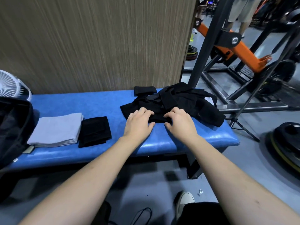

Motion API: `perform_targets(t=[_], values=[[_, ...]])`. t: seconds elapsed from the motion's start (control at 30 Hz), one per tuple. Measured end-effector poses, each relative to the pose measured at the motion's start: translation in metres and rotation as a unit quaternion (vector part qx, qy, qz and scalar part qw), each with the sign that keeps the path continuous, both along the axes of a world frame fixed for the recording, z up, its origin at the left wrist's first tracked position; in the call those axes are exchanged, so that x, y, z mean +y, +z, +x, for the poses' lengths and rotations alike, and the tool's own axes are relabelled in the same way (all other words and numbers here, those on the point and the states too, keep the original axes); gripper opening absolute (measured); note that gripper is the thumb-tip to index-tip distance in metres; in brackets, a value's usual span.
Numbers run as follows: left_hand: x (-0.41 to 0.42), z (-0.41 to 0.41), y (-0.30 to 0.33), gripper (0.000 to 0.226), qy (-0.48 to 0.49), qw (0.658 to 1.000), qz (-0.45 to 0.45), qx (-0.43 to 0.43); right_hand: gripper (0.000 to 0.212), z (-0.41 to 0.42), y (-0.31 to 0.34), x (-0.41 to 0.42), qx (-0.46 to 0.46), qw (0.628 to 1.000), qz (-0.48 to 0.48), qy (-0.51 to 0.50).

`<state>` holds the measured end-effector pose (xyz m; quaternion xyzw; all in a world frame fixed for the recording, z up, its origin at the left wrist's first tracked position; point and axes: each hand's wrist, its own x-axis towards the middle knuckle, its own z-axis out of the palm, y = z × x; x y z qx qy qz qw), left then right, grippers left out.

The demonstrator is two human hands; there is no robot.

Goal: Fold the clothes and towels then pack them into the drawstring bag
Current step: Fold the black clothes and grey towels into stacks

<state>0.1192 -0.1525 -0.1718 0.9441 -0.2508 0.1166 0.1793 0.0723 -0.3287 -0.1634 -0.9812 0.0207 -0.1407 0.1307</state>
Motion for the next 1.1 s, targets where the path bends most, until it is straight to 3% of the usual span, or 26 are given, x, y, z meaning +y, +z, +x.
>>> perform_targets(t=[0.3, 0.4, 0.53, 0.67, 0.77, 0.9, 1.0, 1.1], values=[[0.006, -0.002, -0.001, 0.034, -0.03, 0.997, -0.048, 0.047, 0.002, 0.0, 0.004, 0.012, 0.017, 0.998, 0.054, 0.016], [0.009, -0.005, 0.002, 0.048, -0.039, 0.993, -0.045, 0.105, 0.013, -0.002, 0.008, 0.015, 0.05, 0.989, 0.134, 0.044], [0.012, -0.008, 0.009, 0.057, -0.059, 0.987, -0.02, 0.145, 0.013, -0.007, 0.018, 0.018, 0.061, 0.938, 0.334, 0.076], [0.02, -0.008, 0.014, 0.069, -0.057, 0.979, -0.073, 0.182, 0.019, -0.007, 0.023, 0.02, 0.057, 0.899, 0.428, 0.069], [0.03, -0.006, 0.014, 0.071, -0.077, 0.977, -0.082, 0.178, 0.026, 0.0, 0.014, 0.017, 0.081, 0.913, 0.392, 0.073], [0.045, -0.009, 0.015, 0.067, -0.147, 0.968, -0.05, 0.195, 0.036, 0.007, 0.007, 0.022, 0.101, 0.97, 0.212, 0.062], [0.059, -0.014, 0.018, 0.059, -0.197, 0.957, -0.037, 0.211, 0.023, 0.008, 0.01, 0.031, 0.09, 0.981, 0.165, 0.046], [0.072, -0.022, 0.022, 0.053, -0.223, 0.951, -0.025, 0.212, 0.038, 0.006, 0.01, 0.043, 0.079, 0.989, 0.116, 0.041]])
